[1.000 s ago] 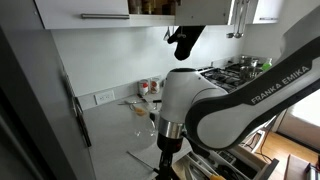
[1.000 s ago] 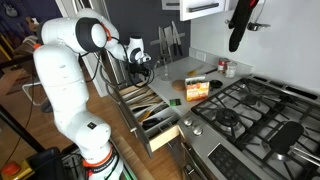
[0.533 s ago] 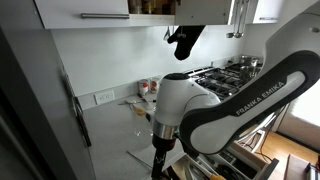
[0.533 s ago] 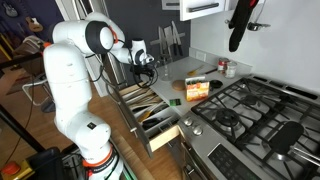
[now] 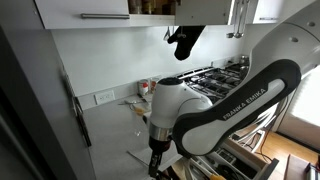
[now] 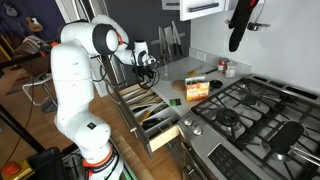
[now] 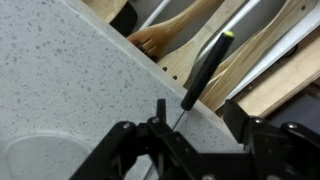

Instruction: Pick up the two black utensils on the left and put them on the glass jar

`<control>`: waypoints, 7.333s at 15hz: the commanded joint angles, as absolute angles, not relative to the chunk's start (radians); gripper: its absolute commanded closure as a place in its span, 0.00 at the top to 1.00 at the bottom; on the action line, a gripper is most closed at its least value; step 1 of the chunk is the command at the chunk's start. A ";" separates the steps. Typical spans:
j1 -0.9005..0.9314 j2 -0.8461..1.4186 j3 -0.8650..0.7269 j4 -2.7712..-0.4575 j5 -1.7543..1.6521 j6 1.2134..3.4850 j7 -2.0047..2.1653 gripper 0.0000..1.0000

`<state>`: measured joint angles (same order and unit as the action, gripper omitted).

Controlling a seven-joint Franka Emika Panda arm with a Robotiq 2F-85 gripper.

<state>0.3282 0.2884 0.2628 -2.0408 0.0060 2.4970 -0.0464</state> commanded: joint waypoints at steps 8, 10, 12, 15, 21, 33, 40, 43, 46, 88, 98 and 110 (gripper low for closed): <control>0.336 0.325 0.246 -2.008 -0.041 2.459 0.024 0.38; 0.337 0.326 0.243 -2.008 -0.047 2.456 0.035 0.26; 0.337 0.324 0.241 -2.009 -0.051 2.456 0.044 0.08; 0.336 0.323 0.241 -2.009 -0.049 2.455 0.050 0.01; 0.336 0.228 0.252 -2.051 -0.040 2.418 0.056 0.04; 0.337 -0.121 0.321 -2.101 -0.033 2.078 0.002 0.04; 0.323 -0.161 0.321 -2.073 -0.043 2.089 0.007 0.14; 0.317 -0.161 0.324 -2.065 -0.076 2.070 0.017 0.04; 0.302 -0.179 0.318 -2.034 -0.136 2.047 0.007 0.04; 0.270 0.233 0.242 -1.612 -0.351 2.028 -0.302 0.04; 0.270 0.241 0.236 -1.610 -0.337 2.039 -0.262 0.04; 0.271 0.250 0.226 -1.618 -0.331 2.075 -0.220 0.04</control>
<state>0.2704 0.2428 0.2319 -1.6161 -0.3487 2.0606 -0.2314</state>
